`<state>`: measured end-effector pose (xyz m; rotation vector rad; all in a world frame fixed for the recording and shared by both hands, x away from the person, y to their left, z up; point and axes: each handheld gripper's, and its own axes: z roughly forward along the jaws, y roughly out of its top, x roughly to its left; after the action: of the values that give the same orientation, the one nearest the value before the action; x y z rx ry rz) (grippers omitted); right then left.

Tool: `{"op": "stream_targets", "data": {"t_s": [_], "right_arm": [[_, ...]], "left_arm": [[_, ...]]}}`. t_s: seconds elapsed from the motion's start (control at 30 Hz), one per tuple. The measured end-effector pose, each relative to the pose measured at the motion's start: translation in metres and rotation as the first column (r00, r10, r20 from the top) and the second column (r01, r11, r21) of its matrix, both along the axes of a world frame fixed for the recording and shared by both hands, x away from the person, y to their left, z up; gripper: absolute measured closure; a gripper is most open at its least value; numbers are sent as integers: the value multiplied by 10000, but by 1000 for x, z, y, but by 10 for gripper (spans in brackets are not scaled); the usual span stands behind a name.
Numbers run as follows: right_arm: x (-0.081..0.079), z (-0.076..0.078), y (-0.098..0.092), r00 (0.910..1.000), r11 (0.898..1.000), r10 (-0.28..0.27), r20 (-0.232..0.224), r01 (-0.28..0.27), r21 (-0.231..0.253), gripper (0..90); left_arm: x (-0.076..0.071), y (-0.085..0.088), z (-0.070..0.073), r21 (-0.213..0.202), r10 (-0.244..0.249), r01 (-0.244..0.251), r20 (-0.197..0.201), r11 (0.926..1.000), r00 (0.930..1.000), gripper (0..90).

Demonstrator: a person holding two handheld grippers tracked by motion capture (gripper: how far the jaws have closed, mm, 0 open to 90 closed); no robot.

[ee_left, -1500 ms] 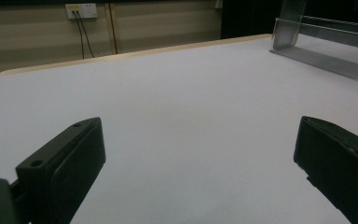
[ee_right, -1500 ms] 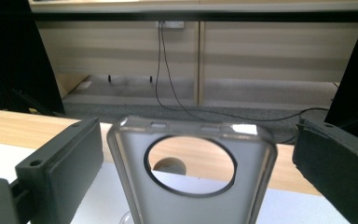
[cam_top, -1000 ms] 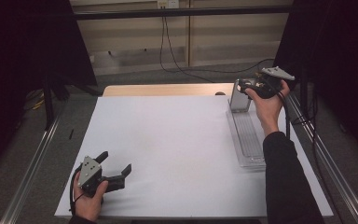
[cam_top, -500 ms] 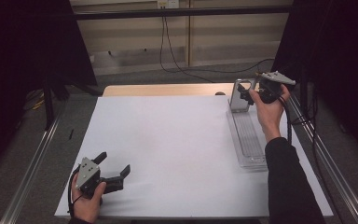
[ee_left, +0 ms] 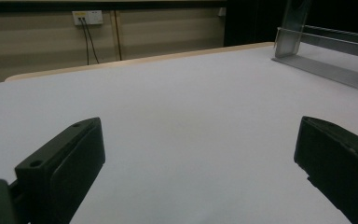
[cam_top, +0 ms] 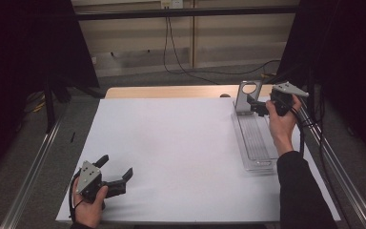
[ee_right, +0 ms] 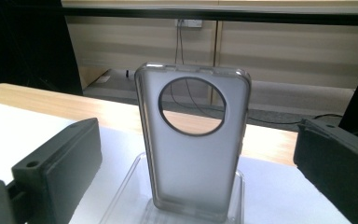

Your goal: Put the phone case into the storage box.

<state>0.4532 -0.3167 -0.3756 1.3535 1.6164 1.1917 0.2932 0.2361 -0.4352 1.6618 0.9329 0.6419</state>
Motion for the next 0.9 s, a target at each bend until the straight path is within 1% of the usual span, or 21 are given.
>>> {"op": "stream_targets", "data": {"t_s": [0.03,0.13,0.2,0.3,0.33,0.4,0.57,0.67,0.77,0.8,0.83,0.87,0.9], "right_arm": [[-3,0,0,10000,10000,11,3,-11,-67,4],[-9,-1,-2,9998,9998,211,28,-211,13,8],[-12,-1,-4,9996,9996,290,-8,-290,-51,6],[-18,-2,-6,9995,9995,323,52,-323,-12,4],[-20,-2,-7,9995,9995,304,53,-304,4,4],[-24,-3,-7,9995,9995,320,75,-320,3,4],[-37,-4,-6,9984,9985,546,174,-546,-7,3],[-45,-6,-5,9977,9977,659,186,-656,-163,4],[-55,-8,-7,9965,9967,794,253,-789,-183,3],[-58,-9,-8,9962,9964,841,236,-838,-151,3],[-62,-9,-9,9961,9962,858,190,-855,-153,4],[-65,-10,-9,9961,9958,871,165,-866,-308,5],[-68,-11,-9,9958,9954,894,175,-887,-353,5]], "left_arm": [[0,0,0,-9,13,-13,-8,10000,10000,18],[-2,0,2,-13,-2,2,46,10000,10000,18],[-2,-1,2,-67,-10,11,93,10000,10000,18],[-3,-1,4,54,109,-110,251,9999,9996,19],[-3,-1,4,-53,171,-170,241,9998,9996,19],[-3,0,3,-131,183,-181,220,9998,9996,19],[-4,-1,4,-130,183,-180,202,9998,9996,19],[-4,0,4,-130,106,-103,201,9999,9997,20],[-5,1,4,-63,133,-132,177,9999,9998,20],[-5,1,3,-136,157,-155,153,9998,9998,20],[-5,1,4,-106,156,-154,152,9998,9998,20],[-5,1,4,-102,157,-155,178,9998,9997,20],[-6,1,4,-53,175,-174,216,9998,9996,20]]}}
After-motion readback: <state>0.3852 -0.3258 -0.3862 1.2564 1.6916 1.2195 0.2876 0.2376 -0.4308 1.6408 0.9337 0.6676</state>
